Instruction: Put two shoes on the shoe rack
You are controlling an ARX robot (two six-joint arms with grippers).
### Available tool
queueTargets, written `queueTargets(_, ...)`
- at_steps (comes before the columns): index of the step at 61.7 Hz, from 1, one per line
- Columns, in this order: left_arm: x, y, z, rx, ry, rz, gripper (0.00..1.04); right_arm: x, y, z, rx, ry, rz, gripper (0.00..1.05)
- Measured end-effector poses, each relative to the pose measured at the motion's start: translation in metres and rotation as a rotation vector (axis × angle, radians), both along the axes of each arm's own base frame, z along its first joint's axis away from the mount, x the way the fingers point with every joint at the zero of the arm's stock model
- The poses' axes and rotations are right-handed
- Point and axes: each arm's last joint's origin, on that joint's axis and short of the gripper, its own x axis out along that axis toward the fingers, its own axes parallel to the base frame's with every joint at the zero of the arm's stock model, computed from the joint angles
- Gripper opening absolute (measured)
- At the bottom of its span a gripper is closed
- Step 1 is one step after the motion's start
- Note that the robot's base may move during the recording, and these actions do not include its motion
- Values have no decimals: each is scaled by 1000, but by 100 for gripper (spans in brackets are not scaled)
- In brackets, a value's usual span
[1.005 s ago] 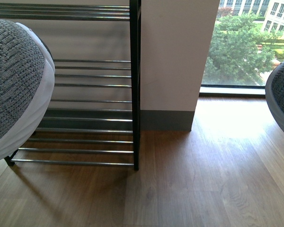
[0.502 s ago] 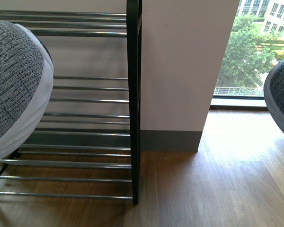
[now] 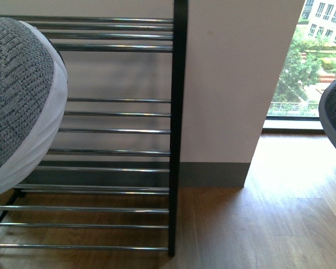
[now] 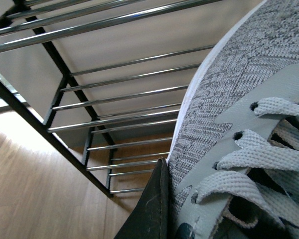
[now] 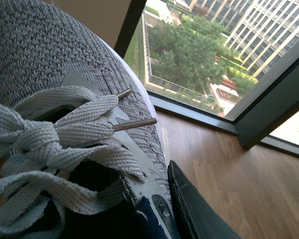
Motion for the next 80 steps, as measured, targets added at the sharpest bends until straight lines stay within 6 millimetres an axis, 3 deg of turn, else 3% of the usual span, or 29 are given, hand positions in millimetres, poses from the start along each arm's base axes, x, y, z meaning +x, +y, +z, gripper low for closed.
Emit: queueTargets(80, 0, 1, 0, 4, -2, 17, 2, 0, 1, -1, 2, 3, 20, 1)
